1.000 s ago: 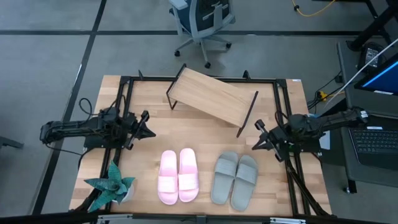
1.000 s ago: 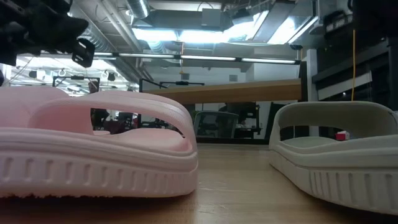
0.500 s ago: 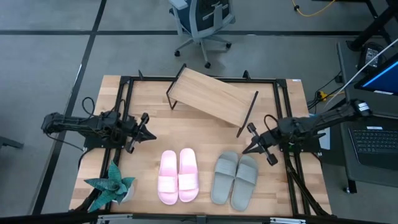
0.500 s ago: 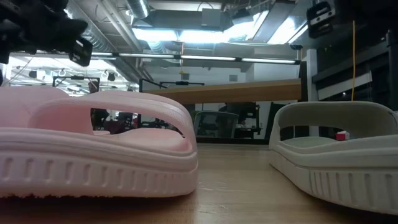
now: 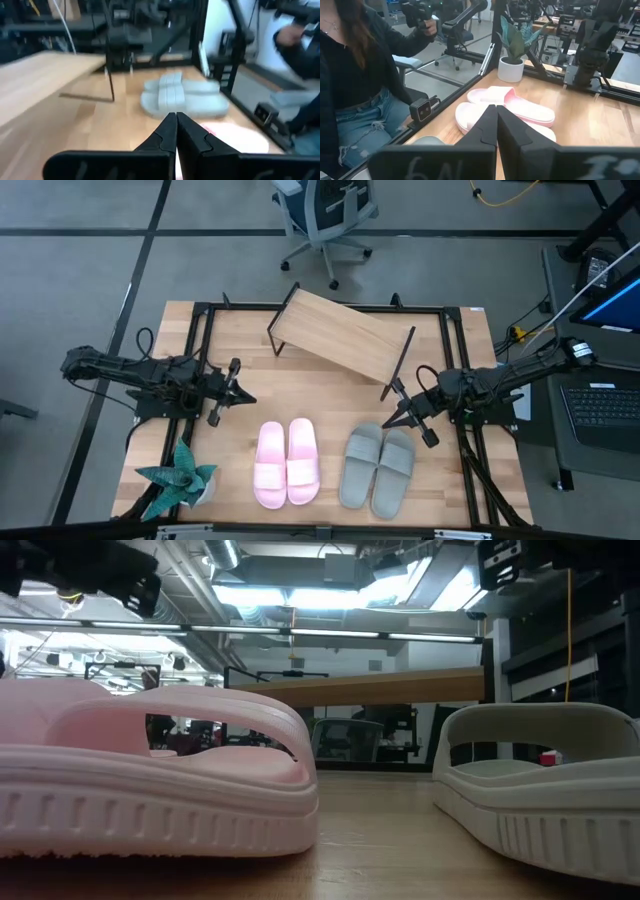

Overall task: Pick and place slides into the shelf
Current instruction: Put the left pink slide on the shelf

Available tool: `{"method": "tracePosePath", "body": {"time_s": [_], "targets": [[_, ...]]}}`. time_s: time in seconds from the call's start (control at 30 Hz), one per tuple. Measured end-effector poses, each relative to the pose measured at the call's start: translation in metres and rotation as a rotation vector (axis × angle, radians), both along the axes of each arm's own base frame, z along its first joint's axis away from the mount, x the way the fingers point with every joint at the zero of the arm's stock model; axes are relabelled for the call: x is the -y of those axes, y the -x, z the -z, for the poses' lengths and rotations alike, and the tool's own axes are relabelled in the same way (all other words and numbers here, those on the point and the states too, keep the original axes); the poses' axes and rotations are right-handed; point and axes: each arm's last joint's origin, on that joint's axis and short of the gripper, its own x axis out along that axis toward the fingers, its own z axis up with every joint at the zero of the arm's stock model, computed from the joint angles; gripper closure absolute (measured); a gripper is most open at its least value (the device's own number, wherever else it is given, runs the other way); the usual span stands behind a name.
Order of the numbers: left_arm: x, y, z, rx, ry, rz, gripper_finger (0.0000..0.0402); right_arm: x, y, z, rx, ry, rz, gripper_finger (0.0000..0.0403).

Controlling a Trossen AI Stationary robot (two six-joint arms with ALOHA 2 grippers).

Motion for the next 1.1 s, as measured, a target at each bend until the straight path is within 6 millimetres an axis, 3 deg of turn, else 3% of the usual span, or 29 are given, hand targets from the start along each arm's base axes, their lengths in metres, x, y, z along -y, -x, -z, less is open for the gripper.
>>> {"method": "tracePosePath", "body": {"time_s": [0.2,0.47,1.1], "targets": [[0.008,-0.013,0.008,-0.161,0.028,0.023,0.0401,0.0,0.0,0.0,-0.002,-0.005,0.0,0.0396],[0.019,-0.019,0.024,-0.373,0.245,0.047,0.0402,0.0,0.0,0.0,-0.002,-0.004,-0.002,0.0397],[0.044,-0.015,0.017,-0.363,0.351,0.214,0.0402,0.0,0.0,0.0,-0.005,-0.007,-0.002,0.0388]]}}
